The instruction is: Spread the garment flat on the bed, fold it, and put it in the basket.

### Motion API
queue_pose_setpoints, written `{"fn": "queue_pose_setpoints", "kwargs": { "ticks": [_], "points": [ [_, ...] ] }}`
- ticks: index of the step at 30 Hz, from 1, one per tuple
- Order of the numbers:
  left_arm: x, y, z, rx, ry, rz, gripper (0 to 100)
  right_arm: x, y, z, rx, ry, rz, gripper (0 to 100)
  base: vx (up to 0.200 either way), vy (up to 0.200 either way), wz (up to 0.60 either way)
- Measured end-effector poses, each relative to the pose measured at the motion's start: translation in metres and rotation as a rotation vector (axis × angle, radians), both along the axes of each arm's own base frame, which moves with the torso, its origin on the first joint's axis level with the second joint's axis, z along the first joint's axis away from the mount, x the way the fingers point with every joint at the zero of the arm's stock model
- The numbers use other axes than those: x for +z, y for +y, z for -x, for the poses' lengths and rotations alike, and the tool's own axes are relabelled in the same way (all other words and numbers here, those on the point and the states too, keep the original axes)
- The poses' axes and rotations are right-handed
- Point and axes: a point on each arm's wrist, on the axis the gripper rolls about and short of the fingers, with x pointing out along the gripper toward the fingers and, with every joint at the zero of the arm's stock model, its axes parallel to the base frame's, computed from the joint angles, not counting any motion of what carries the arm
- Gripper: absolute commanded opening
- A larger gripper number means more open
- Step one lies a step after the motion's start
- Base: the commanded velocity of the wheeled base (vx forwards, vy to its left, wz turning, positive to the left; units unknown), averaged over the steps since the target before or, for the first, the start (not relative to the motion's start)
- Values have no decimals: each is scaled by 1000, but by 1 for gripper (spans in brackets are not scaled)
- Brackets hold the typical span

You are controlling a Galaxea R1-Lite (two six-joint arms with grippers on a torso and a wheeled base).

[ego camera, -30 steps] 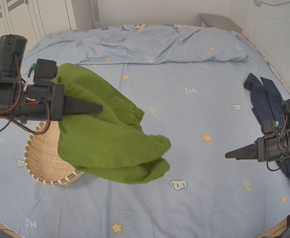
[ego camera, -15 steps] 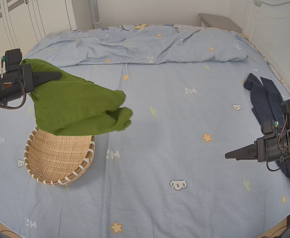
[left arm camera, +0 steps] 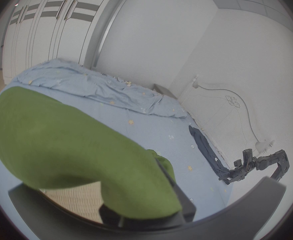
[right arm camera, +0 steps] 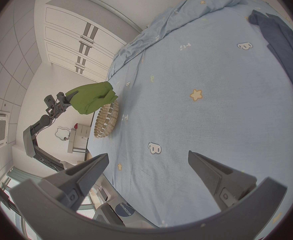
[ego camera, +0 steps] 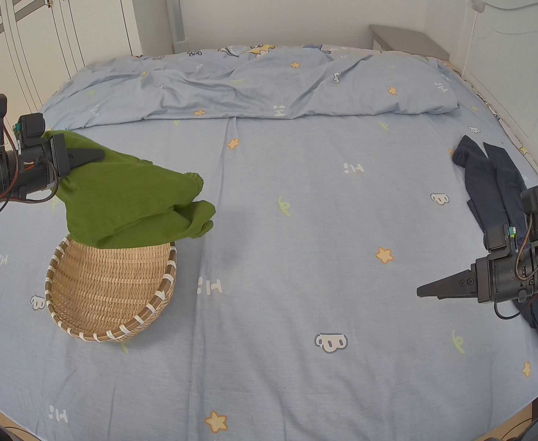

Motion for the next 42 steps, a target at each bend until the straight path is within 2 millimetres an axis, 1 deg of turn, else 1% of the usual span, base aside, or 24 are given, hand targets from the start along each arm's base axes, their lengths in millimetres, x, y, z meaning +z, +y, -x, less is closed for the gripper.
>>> {"fn": "queue_pose_setpoints", "kwargs": {
  "ticks": [4,9,14,18,23,26,30,36,42],
  "points": [
    [-17,8,0,27,60,11,0,0,0,0,0,0,0,100,0,0,0],
    [-39,19,6,73,147,32,0,0,3,1,15,3,-1,100,0,0,0],
    [-66,21,19,102,263,78,0,-1,6,3,25,5,-2,100,0,0,0],
    [-82,23,29,124,341,110,0,-1,7,4,31,5,-2,100,0,0,0],
    [-95,29,35,167,404,130,0,-1,9,5,40,7,-3,100,0,0,0],
    [-102,33,33,181,435,137,0,-1,10,5,43,9,-2,100,0,0,0],
    [-115,40,25,201,487,145,0,-1,10,5,43,9,-2,100,0,0,0],
    [-138,52,10,227,563,159,0,-1,10,5,42,10,-2,100,0,0,0],
    [-155,58,-4,243,615,159,0,-2,10,5,43,13,-1,100,0,0,0]
  ]
}}
